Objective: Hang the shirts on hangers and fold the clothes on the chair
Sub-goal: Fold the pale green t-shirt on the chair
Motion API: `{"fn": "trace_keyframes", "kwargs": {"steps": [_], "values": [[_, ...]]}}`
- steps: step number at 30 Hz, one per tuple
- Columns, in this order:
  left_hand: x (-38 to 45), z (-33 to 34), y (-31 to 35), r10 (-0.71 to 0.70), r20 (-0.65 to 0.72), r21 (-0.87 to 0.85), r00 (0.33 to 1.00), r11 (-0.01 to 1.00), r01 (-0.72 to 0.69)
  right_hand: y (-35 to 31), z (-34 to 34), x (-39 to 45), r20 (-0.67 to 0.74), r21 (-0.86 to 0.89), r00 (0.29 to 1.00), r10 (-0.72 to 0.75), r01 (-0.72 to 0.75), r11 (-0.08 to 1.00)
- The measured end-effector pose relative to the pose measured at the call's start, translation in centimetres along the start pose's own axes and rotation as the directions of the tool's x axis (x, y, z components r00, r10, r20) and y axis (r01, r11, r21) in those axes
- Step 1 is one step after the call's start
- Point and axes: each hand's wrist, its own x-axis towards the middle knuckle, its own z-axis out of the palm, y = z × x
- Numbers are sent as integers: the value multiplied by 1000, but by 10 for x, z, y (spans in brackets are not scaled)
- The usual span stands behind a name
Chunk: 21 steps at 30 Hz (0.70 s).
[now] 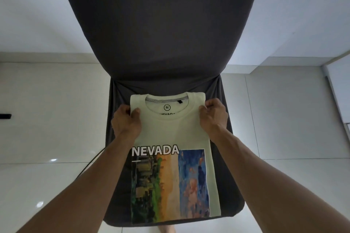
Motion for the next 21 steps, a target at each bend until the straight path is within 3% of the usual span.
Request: {"fn": "trace_keyframes", "kwargs": {"steps": [3,5,7,9,12,14,19,21], "values": [[-7,0,-3,23,-58,-73,998,997,-27,5,5,-6,-79,-166,984,-161,146,975],[-19,-1,-10,203,-119,72,972,978,-196,16,8,-23,-65,-372,932,-356,308,875],[-41,0,-24,501,-101,270,860,845,-461,34,14,-49,18,-492,823,-568,502,712],[-69,4,-41,665,23,311,747,705,-637,56,21,-82,132,-509,760,-637,603,615],[-115,12,-85,644,264,319,718,644,-695,101,27,-123,301,-563,767,-566,622,544],[-135,11,-115,595,346,411,726,599,-687,131,22,-134,325,-609,786,-526,599,519],[-152,-2,-159,500,336,545,799,589,-597,169,-4,-135,323,-661,799,-506,574,483],[-158,-2,-159,443,299,562,845,634,-532,171,-12,-137,244,-666,848,-471,499,554]]}}
